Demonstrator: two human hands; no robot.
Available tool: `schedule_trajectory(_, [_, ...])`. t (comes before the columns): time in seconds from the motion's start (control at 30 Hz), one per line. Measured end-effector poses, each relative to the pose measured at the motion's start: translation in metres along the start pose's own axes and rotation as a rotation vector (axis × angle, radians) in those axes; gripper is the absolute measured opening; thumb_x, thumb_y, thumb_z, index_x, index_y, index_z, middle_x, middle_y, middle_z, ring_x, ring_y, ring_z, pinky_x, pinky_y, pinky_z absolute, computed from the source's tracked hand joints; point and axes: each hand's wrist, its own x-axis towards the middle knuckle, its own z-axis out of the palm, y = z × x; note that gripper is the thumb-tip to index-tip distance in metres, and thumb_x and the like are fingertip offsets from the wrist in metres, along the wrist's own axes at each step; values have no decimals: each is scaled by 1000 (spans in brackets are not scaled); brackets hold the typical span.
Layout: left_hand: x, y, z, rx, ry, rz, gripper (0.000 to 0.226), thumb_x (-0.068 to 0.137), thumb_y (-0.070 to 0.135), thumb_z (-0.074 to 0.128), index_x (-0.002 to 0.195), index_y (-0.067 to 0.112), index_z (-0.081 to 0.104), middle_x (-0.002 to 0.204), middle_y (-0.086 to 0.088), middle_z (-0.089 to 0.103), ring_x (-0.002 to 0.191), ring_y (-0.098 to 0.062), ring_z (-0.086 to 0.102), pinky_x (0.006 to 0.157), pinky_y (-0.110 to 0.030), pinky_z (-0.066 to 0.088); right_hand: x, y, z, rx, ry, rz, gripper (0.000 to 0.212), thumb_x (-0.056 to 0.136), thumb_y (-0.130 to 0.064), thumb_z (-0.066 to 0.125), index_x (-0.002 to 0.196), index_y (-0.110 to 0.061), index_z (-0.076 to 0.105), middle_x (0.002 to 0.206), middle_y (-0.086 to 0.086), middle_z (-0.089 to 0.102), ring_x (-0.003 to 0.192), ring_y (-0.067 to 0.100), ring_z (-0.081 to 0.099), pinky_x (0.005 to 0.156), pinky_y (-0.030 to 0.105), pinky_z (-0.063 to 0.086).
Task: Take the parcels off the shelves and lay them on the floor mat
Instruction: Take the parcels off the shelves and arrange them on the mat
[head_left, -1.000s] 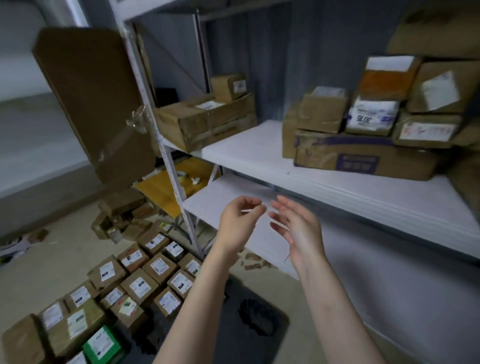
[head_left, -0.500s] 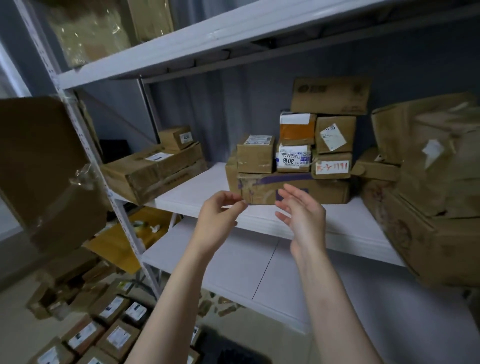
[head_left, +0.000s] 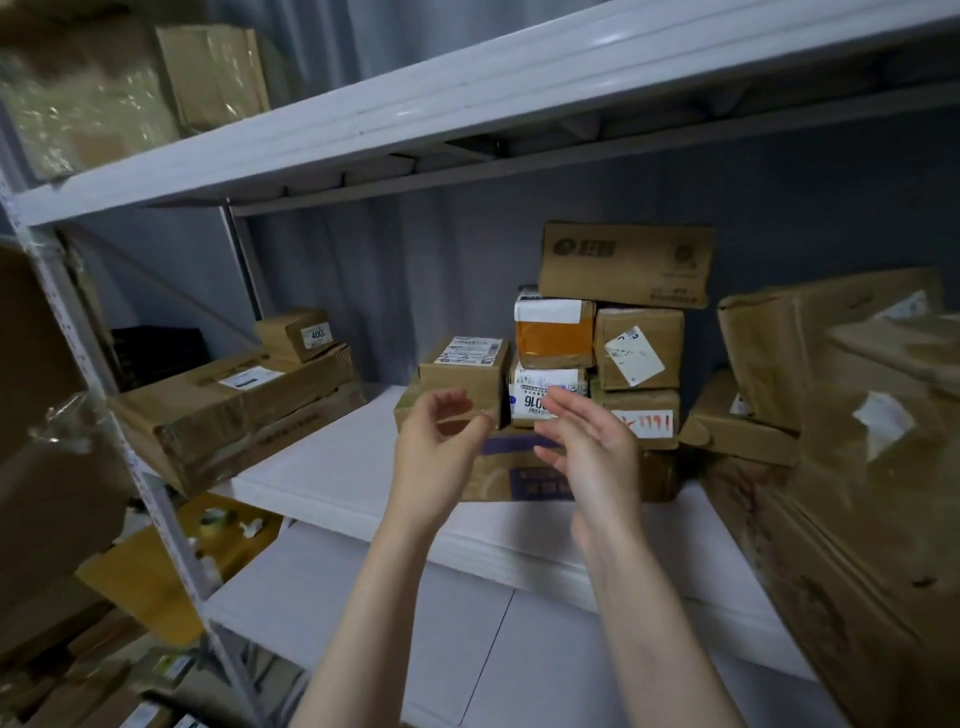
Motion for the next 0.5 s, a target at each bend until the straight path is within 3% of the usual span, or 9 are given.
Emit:
schedule_trajectory(0.17, [39, -22, 36, 176, 218, 50, 71, 76, 28, 79, 136, 12, 44, 136, -4, 52, 126, -22, 47, 105, -43, 43, 36, 4, -3, -15, -58, 0, 32, 90, -1, 65, 98, -32, 71, 102, -10, 75, 96, 12, 71, 64, 19, 56])
schedule_trajectory(0.27, [55, -27, 54, 281, 330, 98, 85, 70, 33, 82, 141, 12, 39, 141, -10, 44, 133, -29, 36, 111, -41, 33, 50, 7, -8, -27, -78, -3, 31, 91, -1, 63, 107, -26, 71, 107, -6, 74, 95, 13, 72, 65, 20, 54])
schedule_trajectory(0.37, [69, -30, 67, 401, 386, 139, 98, 68, 37, 83, 148, 15, 32, 152, -12, 33, 141, -32, 26, 113, -39, 24, 60, 5, -13, -25, -94, -14, 33, 89, 0, 63, 107, -26, 71, 106, -7, 73, 93, 13, 72, 65, 18, 54])
schedule_trajectory(0.5, [91, -31, 77, 476, 372, 145, 105, 67, 42, 84, 152, 25, 26, 161, -13, 17, 147, -35, 13, 115, -51, 23, 67, 0, -14, 3, -103, -46, 34, 89, 1, 64, 103, -30, 70, 108, -6, 73, 97, 14, 72, 64, 18, 54])
